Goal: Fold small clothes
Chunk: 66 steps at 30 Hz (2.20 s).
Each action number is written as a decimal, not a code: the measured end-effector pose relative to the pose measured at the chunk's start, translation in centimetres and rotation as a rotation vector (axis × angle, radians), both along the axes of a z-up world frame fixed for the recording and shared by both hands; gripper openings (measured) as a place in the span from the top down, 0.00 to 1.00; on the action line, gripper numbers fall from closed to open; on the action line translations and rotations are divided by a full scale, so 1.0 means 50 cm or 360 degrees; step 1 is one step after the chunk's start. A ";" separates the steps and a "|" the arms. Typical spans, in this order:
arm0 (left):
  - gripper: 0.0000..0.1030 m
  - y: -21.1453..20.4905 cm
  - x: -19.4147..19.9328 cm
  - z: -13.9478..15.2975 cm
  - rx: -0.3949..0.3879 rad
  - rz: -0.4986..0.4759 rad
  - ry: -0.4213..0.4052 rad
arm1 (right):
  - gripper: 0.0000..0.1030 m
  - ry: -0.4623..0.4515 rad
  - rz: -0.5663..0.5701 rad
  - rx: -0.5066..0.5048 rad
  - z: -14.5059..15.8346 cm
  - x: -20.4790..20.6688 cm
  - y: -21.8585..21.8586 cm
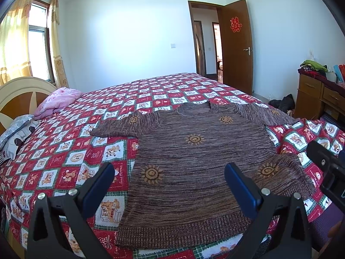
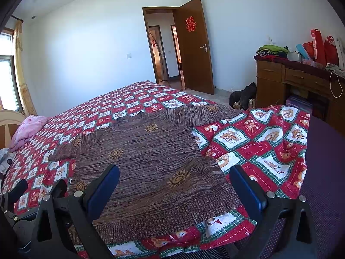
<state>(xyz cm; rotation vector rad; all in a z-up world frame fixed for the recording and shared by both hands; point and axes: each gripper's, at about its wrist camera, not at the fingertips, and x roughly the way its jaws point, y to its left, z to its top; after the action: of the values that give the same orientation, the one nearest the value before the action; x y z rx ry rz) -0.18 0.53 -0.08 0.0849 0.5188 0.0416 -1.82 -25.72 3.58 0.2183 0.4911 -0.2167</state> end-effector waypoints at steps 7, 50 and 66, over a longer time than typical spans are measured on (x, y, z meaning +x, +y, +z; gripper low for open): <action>0.00 -0.004 0.001 0.002 0.0004 -0.0003 0.0001 | 0.01 0.0002 -0.0001 -0.0005 0.004 0.002 0.004; 0.00 -0.015 0.003 -0.014 -0.0015 -0.0039 0.0072 | 0.01 0.0070 -0.0011 -0.0087 -0.007 0.009 0.014; 0.00 -0.015 0.003 -0.017 0.0006 -0.0032 0.0080 | 0.01 0.0070 -0.0014 -0.0081 -0.007 0.009 0.012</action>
<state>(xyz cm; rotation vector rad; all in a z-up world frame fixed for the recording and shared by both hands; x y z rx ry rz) -0.01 -0.25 -0.92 0.0951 0.5680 0.0207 -1.35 -25.10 3.22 0.1664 0.5277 -0.2429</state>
